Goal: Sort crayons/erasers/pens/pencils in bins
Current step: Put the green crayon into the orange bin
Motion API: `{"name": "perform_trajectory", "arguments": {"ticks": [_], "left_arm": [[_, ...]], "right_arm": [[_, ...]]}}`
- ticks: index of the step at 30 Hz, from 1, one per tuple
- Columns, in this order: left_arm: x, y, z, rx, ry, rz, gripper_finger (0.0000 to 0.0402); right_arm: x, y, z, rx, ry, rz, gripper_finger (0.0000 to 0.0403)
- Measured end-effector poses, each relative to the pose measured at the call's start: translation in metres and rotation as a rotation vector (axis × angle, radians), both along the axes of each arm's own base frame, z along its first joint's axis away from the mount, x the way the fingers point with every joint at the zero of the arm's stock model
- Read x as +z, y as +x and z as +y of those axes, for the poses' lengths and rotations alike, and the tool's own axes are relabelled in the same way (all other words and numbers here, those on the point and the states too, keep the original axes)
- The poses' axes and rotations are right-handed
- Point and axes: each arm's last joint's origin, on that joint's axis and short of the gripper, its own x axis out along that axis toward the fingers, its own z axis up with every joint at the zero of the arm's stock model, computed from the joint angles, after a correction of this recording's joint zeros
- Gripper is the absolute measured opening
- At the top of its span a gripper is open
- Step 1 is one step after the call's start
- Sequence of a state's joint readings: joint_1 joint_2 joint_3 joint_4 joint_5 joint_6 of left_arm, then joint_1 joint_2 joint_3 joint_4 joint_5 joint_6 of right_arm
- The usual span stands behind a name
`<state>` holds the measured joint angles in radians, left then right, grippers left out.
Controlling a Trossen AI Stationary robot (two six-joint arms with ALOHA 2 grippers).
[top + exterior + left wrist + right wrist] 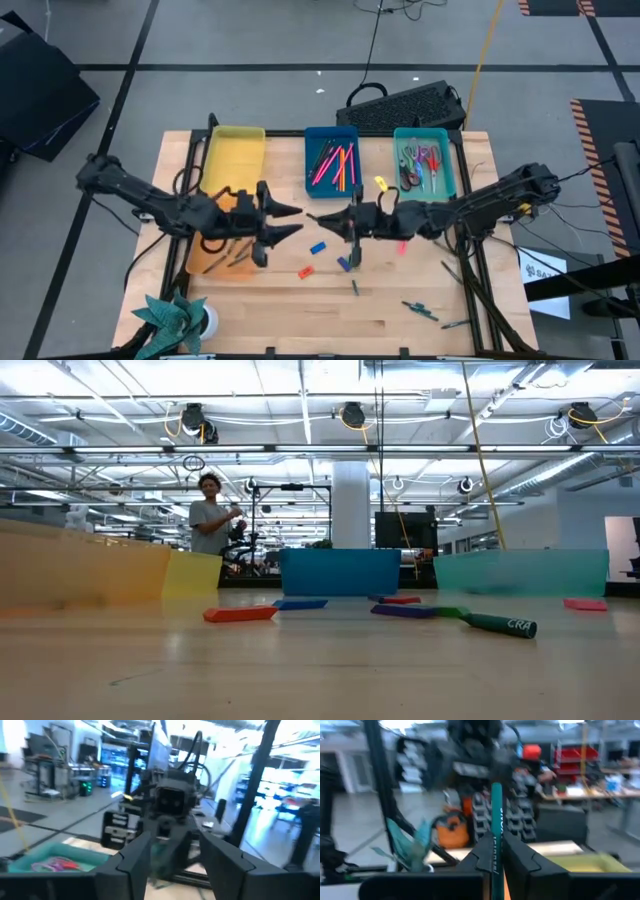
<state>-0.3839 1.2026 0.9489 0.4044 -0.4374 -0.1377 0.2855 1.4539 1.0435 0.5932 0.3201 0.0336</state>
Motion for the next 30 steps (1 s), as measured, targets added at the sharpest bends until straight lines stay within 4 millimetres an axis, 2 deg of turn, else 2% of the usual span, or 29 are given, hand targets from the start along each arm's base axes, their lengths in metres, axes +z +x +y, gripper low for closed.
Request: {"name": "perform_trajectory", "arguments": {"ticks": [4,6,15,19,24,27,30], "left_arm": [[-0.011,0.016,0.014,0.060,0.014,0.028,0.0166],[-0.009,0.021,0.021,0.074,-0.012,-0.018,0.0166],[-0.008,0.026,0.035,0.055,-0.023,-0.044,0.0160],[-0.008,0.027,0.036,0.029,-0.052,-0.043,0.0116],[-0.008,0.028,0.041,0.002,-0.086,-0.041,0.0022],[-0.009,0.029,0.045,0.015,-0.067,-0.031,0.0025],[-0.011,0.028,0.049,0.032,-0.068,-0.002,0.0027]], "right_arm": [[0.003,0.003,-0.012,0.018,0.001,-0.036,0.0017],[0.004,0.004,-0.016,0.025,-0.004,-0.039,0.0017],[0.006,0.006,-0.026,0.021,0.005,-0.070,0.0018],[0.009,0.006,-0.030,0.012,0.007,-0.092,0.0018],[0.008,0.006,-0.032,-0.003,-0.009,-0.087,0.0018],[0.008,0.006,-0.033,-0.009,-0.032,-0.078,0.0026],[0.007,0.006,-0.034,-0.053,-0.060,-0.065,0.0050]]}}
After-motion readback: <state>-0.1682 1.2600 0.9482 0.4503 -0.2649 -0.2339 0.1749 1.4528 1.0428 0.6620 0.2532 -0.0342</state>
